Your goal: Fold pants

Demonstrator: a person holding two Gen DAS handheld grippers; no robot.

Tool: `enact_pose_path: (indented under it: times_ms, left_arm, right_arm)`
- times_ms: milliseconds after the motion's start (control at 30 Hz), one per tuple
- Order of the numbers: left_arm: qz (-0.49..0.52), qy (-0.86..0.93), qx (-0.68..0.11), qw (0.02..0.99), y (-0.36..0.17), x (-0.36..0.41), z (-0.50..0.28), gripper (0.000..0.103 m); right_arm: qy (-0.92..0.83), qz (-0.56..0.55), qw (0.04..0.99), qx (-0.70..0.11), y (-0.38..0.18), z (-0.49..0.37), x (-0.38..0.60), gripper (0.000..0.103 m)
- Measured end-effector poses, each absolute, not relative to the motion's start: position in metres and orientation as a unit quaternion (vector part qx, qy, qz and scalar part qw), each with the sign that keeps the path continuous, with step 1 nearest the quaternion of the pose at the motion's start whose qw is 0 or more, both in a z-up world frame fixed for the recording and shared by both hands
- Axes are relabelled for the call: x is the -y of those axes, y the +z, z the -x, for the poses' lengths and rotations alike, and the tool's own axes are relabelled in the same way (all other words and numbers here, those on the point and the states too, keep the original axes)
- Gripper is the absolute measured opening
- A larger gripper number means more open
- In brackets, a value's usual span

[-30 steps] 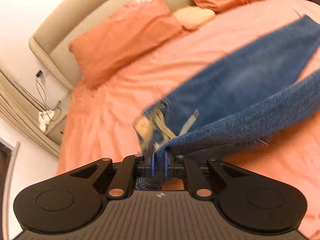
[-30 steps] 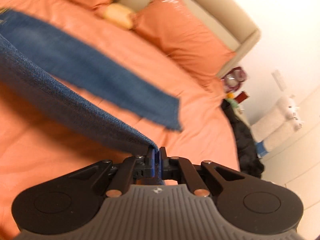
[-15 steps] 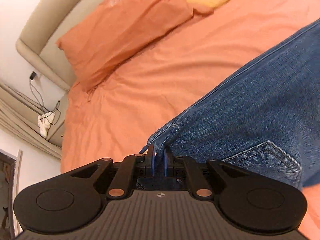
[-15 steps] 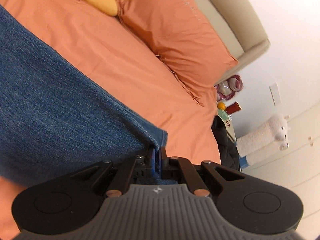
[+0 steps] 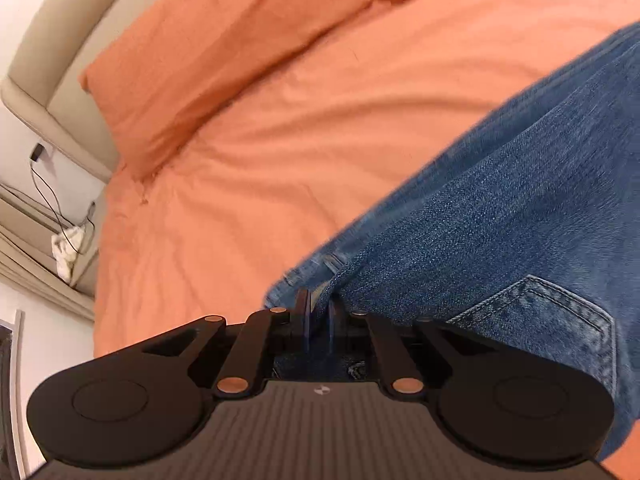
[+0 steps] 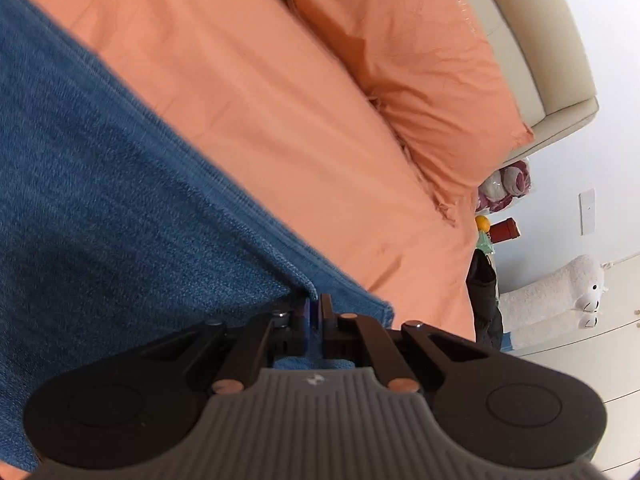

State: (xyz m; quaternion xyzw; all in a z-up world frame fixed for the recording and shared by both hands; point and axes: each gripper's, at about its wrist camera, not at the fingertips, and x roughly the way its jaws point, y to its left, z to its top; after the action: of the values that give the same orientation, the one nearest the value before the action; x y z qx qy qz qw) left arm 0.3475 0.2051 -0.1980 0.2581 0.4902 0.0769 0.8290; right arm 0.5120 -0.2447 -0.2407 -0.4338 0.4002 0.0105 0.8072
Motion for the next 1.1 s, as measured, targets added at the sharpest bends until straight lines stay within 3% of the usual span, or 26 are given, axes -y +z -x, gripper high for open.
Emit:
enact_pose_path:
  times_ms: [167, 467, 667, 767, 833, 900, 967, 1000, 1100]
  left_arm:
    - [-0.242, 0.081, -0.492, 0.833, -0.185, -0.215, -0.354, 0.009]
    - [-0.221, 0.09, -0.54, 0.807, -0.232, -0.217, -0.388, 0.009]
    - [-0.2, 0.094, -0.542, 0.811, -0.222, -0.222, -0.398, 0.011]
    - [-0.204, 0.109, -0.535, 0.812, -0.22, -0.218, -0.4, 0.019]
    - [-0.223, 0.121, -0.523, 0.814, -0.219, -0.216, -0.399, 0.034]
    - [-0.226, 0.125, -0.519, 0.815, -0.213, -0.218, -0.396, 0.038]
    - [-0.221, 0.121, -0.519, 0.817, -0.21, -0.221, -0.395, 0.019]
    - [-0.22, 0.125, -0.515, 0.819, -0.205, -0.223, -0.393, 0.003]
    - [-0.212, 0.129, -0.513, 0.821, -0.198, -0.226, -0.392, 0.0]
  right_arm:
    - [0.009, 0.413, 0.818, -0.4, -0.228, -0.54, 0.246, 0.0]
    - [-0.013, 0.429, 0.782, -0.452, -0.29, -0.583, 0.224, 0.0]
    - [-0.039, 0.416, 0.79, -0.449, -0.304, -0.595, 0.222, 0.0]
    - [-0.048, 0.415, 0.79, -0.449, -0.312, -0.597, 0.219, 0.0]
    - [-0.052, 0.418, 0.789, -0.447, -0.317, -0.596, 0.216, 0.0]
    - [-0.057, 0.414, 0.791, -0.447, -0.317, -0.596, 0.215, 0.0]
    - [-0.063, 0.406, 0.798, -0.441, -0.312, -0.597, 0.215, 0.0]
    - [-0.065, 0.403, 0.802, -0.436, -0.308, -0.597, 0.215, 0.0]
    - [-0.068, 0.395, 0.807, -0.434, -0.301, -0.6, 0.215, 0.0]
